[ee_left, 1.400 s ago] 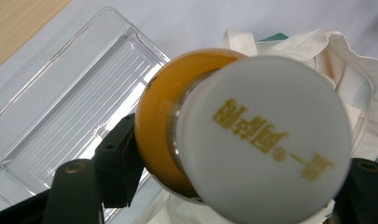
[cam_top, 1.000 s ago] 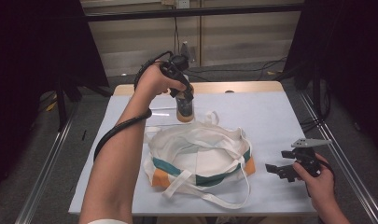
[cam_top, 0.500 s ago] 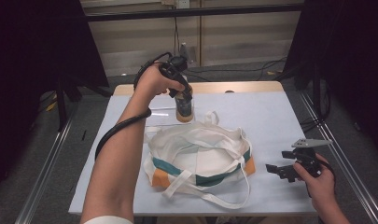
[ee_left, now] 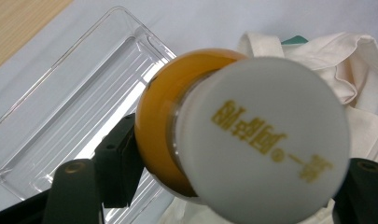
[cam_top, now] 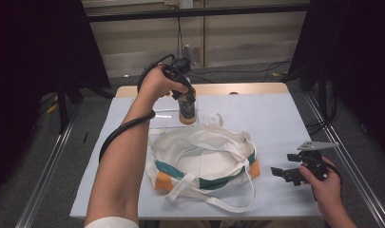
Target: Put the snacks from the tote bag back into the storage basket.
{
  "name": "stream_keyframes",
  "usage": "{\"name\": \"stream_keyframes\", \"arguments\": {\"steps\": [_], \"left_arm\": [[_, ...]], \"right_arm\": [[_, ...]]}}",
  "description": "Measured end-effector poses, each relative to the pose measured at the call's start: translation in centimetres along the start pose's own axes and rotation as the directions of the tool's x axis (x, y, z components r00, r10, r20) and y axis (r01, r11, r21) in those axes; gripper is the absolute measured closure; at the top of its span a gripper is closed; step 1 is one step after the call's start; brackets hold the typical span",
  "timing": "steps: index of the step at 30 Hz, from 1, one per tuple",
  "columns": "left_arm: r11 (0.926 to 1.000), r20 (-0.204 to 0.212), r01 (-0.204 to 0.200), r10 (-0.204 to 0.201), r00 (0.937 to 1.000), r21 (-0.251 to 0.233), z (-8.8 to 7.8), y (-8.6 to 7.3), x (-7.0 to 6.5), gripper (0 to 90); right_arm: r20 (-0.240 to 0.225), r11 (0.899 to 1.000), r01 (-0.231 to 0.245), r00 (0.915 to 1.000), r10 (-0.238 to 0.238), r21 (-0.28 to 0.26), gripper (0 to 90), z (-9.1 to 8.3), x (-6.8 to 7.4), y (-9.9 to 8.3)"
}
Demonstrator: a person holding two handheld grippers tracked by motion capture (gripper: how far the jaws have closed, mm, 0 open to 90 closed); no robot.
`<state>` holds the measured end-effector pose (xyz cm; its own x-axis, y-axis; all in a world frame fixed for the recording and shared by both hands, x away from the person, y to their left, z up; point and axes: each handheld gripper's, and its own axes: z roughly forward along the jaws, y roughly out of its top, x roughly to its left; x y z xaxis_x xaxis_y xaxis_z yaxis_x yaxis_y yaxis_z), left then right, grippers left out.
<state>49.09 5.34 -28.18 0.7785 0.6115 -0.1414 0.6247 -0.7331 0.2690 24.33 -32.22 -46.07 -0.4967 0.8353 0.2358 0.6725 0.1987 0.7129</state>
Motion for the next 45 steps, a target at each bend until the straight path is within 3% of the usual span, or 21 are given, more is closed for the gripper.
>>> {"name": "stream_keyframes", "arguments": {"steps": [45], "left_arm": [[0.9996,-0.004,0.003,-0.003,1.0,0.027,2.9,-0.3,0.2,30.0]], "right_arm": [[0.001,1.0,0.005,1.0,-0.005,-0.002,3.5,-0.1,0.1,0.1]]}}
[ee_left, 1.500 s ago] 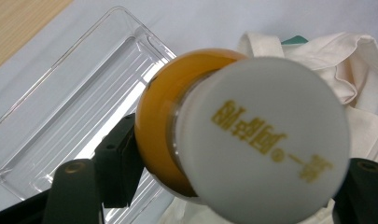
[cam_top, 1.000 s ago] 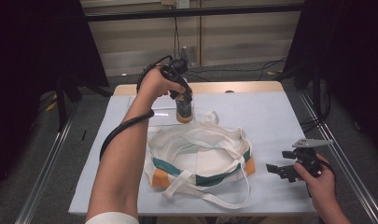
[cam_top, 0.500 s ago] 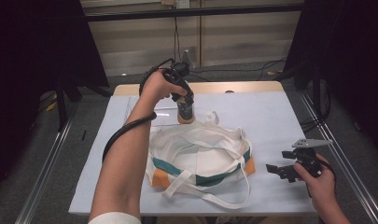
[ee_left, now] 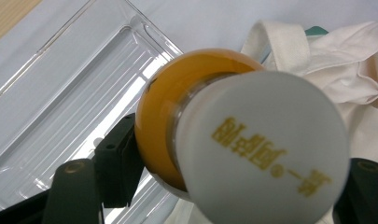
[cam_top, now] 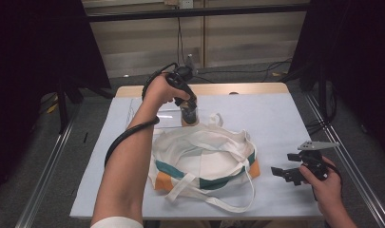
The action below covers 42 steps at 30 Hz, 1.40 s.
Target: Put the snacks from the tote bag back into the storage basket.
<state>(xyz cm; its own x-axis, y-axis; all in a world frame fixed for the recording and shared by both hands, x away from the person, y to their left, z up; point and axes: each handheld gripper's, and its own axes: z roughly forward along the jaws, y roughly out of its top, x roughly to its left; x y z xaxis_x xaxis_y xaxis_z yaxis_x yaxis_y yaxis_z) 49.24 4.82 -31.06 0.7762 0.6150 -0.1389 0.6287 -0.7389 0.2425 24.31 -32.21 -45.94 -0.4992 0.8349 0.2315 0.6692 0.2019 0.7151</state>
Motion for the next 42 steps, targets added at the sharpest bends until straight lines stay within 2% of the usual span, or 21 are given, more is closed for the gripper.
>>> {"name": "stream_keyframes", "arguments": {"steps": [11,14,19,38,39,40,42], "left_arm": [[0.9999,-0.005,-0.007,0.007,1.0,0.011,0.2,0.0,-0.2,30.0],[1.0,-0.011,0.003,-0.003,0.9999,0.007,0.4,0.0,-0.2,30.0],[0.9997,-0.012,-0.018,0.018,0.9998,0.017,0.6,0.0,-0.2,30.0],[0.9997,-0.026,-0.002,0.003,0.9997,0.026,1.6,-0.1,-0.4,30.1],[0.9997,-0.026,-0.003,0.004,0.9996,0.026,1.6,-0.1,-0.4,30.1],[0.9991,-0.021,-0.027,0.027,0.9994,0.033,1.6,-0.1,-0.3,30.1],[0.9994,-0.023,-0.017,0.018,0.9996,0.031,1.7,-0.1,-0.3,30.1]], "right_arm": [[0.0,1.0,-0.002,1.0,0.002,0.004,3.5,0.0,0.0,0.0],[-0.001,1.0,-0.001,1.0,0.001,0.003,3.5,0.0,0.0,0.0],[-0.001,1.0,0.0,1.0,0.0,0.005,3.6,0.0,0.0,0.0],[-0.004,1.0,-0.003,1.0,0.003,0.006,3.5,0.0,0.1,0.0],[-0.001,1.0,-0.002,1.0,0.002,0.005,3.5,0.0,0.1,0.0],[-0.002,1.0,-0.002,1.0,0.002,0.004,3.6,0.0,0.1,0.0],[-0.001,1.0,-0.002,1.0,0.002,0.005,3.5,0.0,0.1,0.0]]}}
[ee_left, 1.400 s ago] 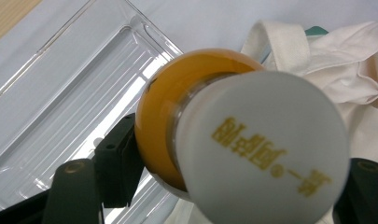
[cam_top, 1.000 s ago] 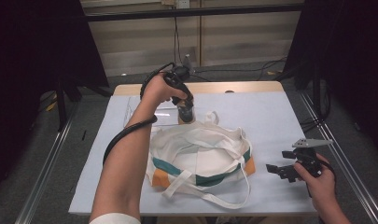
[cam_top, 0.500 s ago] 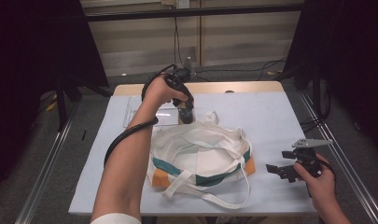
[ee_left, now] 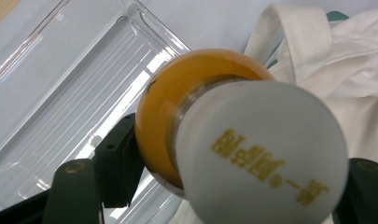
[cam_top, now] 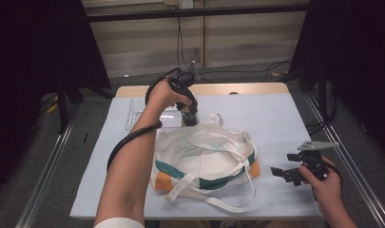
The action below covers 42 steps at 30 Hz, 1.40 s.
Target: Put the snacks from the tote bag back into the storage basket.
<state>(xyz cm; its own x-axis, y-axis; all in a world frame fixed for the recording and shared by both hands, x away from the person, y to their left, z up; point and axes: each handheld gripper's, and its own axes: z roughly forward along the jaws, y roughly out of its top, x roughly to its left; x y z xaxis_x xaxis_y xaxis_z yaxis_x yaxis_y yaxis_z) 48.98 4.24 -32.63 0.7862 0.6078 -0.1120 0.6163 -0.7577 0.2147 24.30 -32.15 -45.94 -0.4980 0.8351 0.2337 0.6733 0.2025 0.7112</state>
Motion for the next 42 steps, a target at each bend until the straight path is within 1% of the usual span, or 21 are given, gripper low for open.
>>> {"name": "stream_keyframes", "arguments": {"steps": [1,2,3,5,7,9,11,13,16,17,18,19,22,28,29,30,32,33,35,37,42], "left_arm": [[0.9999,-0.005,0.015,-0.015,0.9999,-0.002,0.0,0.0,-0.1,30.1],[0.9999,-0.002,0.011,-0.011,0.9999,-0.001,0.0,0.0,-0.1,30.1],[1.0,-0.001,-0.007,0.007,1.0,-0.001,0.1,0.0,0.0,30.1],[0.9999,-0.003,0.011,-0.011,0.9999,-0.003,0.1,0.0,-0.1,30.1],[1.0,-0.006,-0.003,0.003,1.0,0.004,0.2,0.0,0.0,30.1],[1.0,-0.005,0.004,-0.004,1.0,0.003,0.2,0.0,-0.1,30.1],[1.0,-0.001,-0.008,0.008,1.0,0.004,0.4,0.0,0.0,30.1],[0.9999,-0.002,0.015,-0.015,0.9999,0.002,0.4,-0.1,0.0,30.1],[0.9998,0.0,0.017,-0.017,0.9998,0.0,0.5,-0.1,0.1,30.1],[0.9999,0.002,0.01,-0.01,1.0,0.003,0.6,-0.1,0.1,30.1],[0.9999,-0.002,0.017,-0.017,0.9999,0.003,0.6,-0.2,0.1,30.1],[0.9999,-0.001,0.009,-0.009,1.0,0.009,0.6,-0.1,0.1,30.1],[0.9998,-0.001,0.02,-0.02,0.9998,0.004,0.8,-0.2,0.1,30.1],[0.9998,-0.001,0.019,-0.019,0.9998,0.008,1.0,-0.2,0.1,30.1],[0.9999,0.002,0.014,-0.014,0.9999,0.008,1.0,-0.2,0.2,30.1],[0.9997,-0.004,0.021,-0.021,0.9998,0.01,1.1,-0.2,0.1,30.1],[0.9997,-0.001,0.022,-0.022,0.9998,0.006,1.2,-0.2,0.1,30.1],[0.9999,0.001,0.013,-0.013,0.9999,0.01,1.2,-0.2,0.2,30.1],[0.9997,0.0,0.021,-0.021,0.9998,0.01,1.3,-0.2,0.1,30.1],[0.9997,0.004,0.021,-0.021,0.9998,0.009,1.4,-0.3,0.2,30.1],[0.9997,-0.002,0.023,-0.023,0.9997,0.011,1.5,-0.3,0.1,30.0]], "right_arm": [[0.0,1.0,0.002,1.0,-0.002,-0.001,3.6,0.0,0.0,0.0],[0.0,1.0,0.0,1.0,0.0,0.001,3.5,0.0,0.0,0.0],[0.0,1.0,0.0,1.0,0.0,0.0,3.5,0.0,0.0,0.0],[0.0,1.0,0.001,1.0,-0.001,-0.002,3.6,0.0,0.0,0.0],[0.001,1.0,0.001,1.0,-0.001,-0.001,3.5,0.0,0.0,0.0],[0.0,1.0,0.001,1.0,-0.001,-0.001,3.6,0.0,0.0,0.0],[-0.001,1.0,0.001,1.0,-0.001,-0.002,3.6,0.0,0.0,0.0],[-0.002,1.0,0.001,1.0,-0.001,-0.001,3.5,0.0,0.0,0.0],[-0.002,1.0,0.003,1.0,-0.003,0.001,3.5,-0.1,0.0,0.0],[-0.002,1.0,0.001,1.0,-0.001,-0.001,3.5,0.0,0.0,0.0],[-0.001,1.0,0.005,1.0,-0.005,-0.003,3.5,0.0,0.0,0.0],[0.0,1.0,0.004,1.0,-0.004,-0.002,3.5,0.0,0.0,0.0],[-0.001,1.0,0.006,1.0,-0.006,-0.001,3.5,0.0,-0.1,0.0],[-0.002,1.0,0.004,1.0,-0.004,0.0,3.5,0.0,0.0,0.0],[-0.001,1.0,0.005,1.0,-0.005,0.001,3.5,0.0,0.0,0.0],[-0.001,1.0,0.005,1.0,-0.005,0.001,3.5,0.0,0.0,0.0],[0.0,1.0,0.009,1.0,-0.009,-0.001,3.6,0.0,0.0,0.0],[0.0,1.0,0.008,1.0,-0.008,-0.001,3.5,0.0,0.0,0.0],[0.0,1.0,0.007,1.0,-0.007,-0.001,3.6,0.0,0.0,0.0],[-0.002,1.0,0.007,1.0,-0.007,-0.001,3.5,0.0,0.0,0.0],[0.0,1.0,0.008,1.0,-0.008,0.002,3.5,0.0,0.0,0.0]]}}
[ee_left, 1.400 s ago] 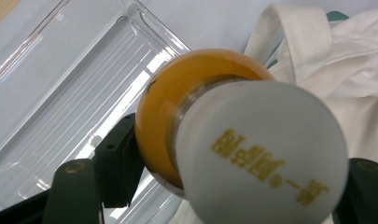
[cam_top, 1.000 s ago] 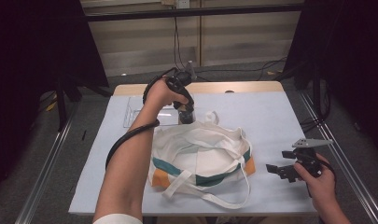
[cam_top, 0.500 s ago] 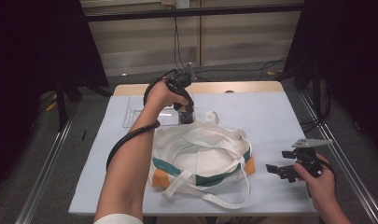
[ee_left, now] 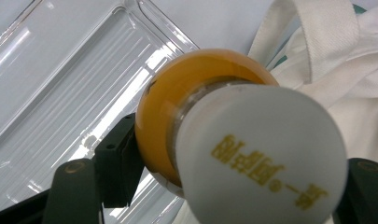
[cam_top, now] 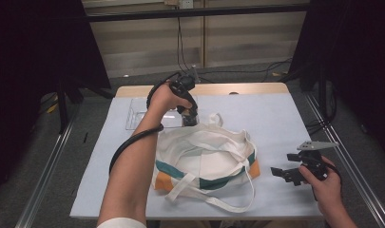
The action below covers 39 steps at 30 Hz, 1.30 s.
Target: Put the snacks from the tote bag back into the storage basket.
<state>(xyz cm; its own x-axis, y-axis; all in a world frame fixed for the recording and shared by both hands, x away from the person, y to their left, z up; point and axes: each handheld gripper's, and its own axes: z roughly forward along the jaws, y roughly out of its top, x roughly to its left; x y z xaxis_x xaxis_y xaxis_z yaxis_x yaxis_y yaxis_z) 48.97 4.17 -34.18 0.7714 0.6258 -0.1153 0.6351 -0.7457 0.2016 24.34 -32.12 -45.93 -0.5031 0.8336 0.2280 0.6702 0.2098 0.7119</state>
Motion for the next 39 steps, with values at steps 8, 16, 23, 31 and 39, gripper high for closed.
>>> {"name": "stream_keyframes", "arguments": {"steps": [8,16,23,31,39], "left_arm": [[1.0,0.003,0.002,-0.002,1.0,0.004,0.3,-0.1,0.2,30.1],[1.0,0.009,0.005,-0.005,1.0,0.005,0.5,-0.2,0.3,30.0],[0.9998,0.009,0.021,-0.021,0.9997,0.005,0.8,-0.2,0.3,30.1],[0.9997,0.009,0.023,-0.023,0.9997,0.005,1.2,-0.3,0.3,30.0],[0.9998,0.005,0.021,-0.021,0.9998,0.005,1.3,-0.3,0.3,30.0]], "right_arm": [[-0.001,1.0,0.001,1.0,-0.001,0.001,3.6,0.0,0.0,0.0],[-0.004,1.0,0.003,1.0,-0.003,0.003,3.6,0.1,0.1,0.0],[-0.005,1.0,0.004,1.0,-0.004,0.003,3.5,0.1,0.1,0.0],[-0.009,1.0,0.003,1.0,-0.003,0.005,3.5,0.1,0.1,0.0],[-0.012,1.0,0.01,0.9999,-0.01,0.003,3.6,0.2,0.1,0.1]]}}
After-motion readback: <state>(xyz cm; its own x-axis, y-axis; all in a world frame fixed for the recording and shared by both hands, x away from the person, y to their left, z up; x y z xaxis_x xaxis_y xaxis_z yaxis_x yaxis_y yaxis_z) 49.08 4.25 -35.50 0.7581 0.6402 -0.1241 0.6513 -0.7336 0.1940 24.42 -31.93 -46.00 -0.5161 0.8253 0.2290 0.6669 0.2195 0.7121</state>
